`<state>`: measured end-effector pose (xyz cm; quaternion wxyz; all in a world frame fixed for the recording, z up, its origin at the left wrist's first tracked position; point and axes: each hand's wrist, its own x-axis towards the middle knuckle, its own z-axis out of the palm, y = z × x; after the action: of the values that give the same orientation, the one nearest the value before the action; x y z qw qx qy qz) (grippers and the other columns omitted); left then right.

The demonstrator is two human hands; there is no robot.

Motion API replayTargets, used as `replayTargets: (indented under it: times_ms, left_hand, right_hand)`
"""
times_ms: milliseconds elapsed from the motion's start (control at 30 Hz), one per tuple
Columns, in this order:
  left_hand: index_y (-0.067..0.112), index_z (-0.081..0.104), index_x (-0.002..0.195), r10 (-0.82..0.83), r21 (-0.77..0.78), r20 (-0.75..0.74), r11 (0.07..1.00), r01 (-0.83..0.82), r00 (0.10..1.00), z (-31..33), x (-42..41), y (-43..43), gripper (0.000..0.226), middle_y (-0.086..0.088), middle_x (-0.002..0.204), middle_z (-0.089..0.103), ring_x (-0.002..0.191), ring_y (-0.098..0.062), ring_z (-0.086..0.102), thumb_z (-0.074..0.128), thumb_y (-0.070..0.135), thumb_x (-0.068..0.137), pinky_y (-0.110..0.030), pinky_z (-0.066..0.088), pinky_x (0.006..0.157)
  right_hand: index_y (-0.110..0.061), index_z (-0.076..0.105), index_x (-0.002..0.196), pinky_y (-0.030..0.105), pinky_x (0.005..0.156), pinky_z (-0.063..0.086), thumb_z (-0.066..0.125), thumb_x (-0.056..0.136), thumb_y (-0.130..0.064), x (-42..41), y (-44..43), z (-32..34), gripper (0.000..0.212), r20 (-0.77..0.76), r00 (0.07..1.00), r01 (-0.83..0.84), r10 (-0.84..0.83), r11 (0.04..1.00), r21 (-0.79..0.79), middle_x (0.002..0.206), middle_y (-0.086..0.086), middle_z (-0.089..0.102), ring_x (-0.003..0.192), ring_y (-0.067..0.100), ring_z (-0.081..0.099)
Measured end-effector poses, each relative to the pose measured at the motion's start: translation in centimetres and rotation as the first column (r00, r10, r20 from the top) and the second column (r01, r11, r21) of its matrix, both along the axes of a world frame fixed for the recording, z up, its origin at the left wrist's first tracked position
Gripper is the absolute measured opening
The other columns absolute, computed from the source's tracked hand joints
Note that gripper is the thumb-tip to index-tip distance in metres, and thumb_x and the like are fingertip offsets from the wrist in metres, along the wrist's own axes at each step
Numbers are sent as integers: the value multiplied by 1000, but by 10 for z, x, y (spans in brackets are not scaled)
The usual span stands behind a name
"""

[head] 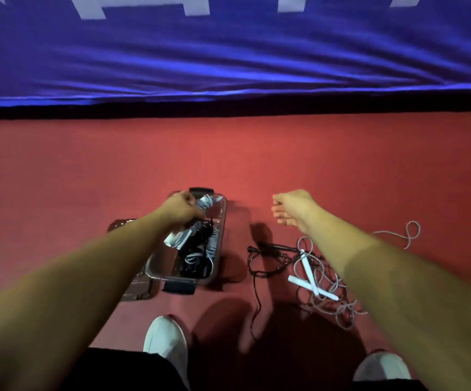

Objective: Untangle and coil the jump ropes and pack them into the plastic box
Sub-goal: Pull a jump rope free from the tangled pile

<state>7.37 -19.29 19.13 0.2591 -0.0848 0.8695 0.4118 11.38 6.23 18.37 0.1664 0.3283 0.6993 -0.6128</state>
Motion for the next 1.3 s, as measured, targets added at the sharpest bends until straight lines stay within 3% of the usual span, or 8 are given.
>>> replayTargets:
  times_ms: [167,267,433,667,867,1000,1133,1300]
  left_hand:
    - [14,57,103,68,-141,-27,987,-71,997,-79,2,-13,38,-9,97,68,77,-20,63,81,17,74,-30,52,64]
    - [15,59,103,67,-167,-80,983,-80,995,-105,-4,-9,34,-3,96,65,86,-20,61,80,23,77,-29,47,74]
    - [9,62,113,-47,-271,-159,962,2,986,-127,-20,4,40,-12,108,70,104,-31,64,74,19,75,-39,52,90]
    - [14,60,94,143,-123,-378,972,-203,915,-112,-39,1,10,-6,91,67,86,-29,63,54,13,86,-39,53,75]
    - [18,59,85,126,107,-385,990,-91,914,-54,-39,32,16,3,74,59,65,-14,56,52,4,86,-27,48,61]
    - [22,63,96,-161,81,-250,979,187,955,-16,-18,67,16,3,81,63,72,-15,57,59,8,89,-20,45,61]
    - [16,46,143,-571,-69,-195,819,569,798,41,-1,93,61,-3,139,53,129,-14,48,70,14,88,-18,34,99]
    - [18,52,126,-709,-148,-243,702,697,662,119,34,120,44,-6,106,70,99,-22,67,72,28,88,-34,52,90]
  right_hand:
    - [-11,54,62,37,67,50,64,84,-19,8,7,-106,25,199,954,-290,225,863,414,63,8,57,70,27,61]
    - [-7,68,90,28,73,46,60,83,-18,11,7,-138,15,330,864,-503,380,661,557,91,13,66,94,30,64]
    - [-15,48,135,35,99,43,60,82,-9,0,5,-200,55,354,767,-632,536,531,565,135,13,46,123,34,49]
    - [-16,52,122,47,107,32,55,83,-10,18,24,-238,39,560,587,-749,584,130,650,125,9,58,120,31,52]
    - [-9,63,103,32,74,48,55,88,-21,5,39,-182,20,471,597,-771,649,304,559,96,11,67,90,31,64]
    - [-1,65,92,23,55,46,57,90,-11,-11,47,-91,13,353,585,-783,730,396,479,79,10,65,68,24,63]
    - [-8,51,78,37,61,58,56,87,7,-8,59,16,18,130,584,-777,801,506,374,70,17,65,54,22,65]
    - [-3,54,84,43,70,58,66,85,3,29,75,139,13,-78,587,-714,806,561,419,69,14,66,63,29,68]
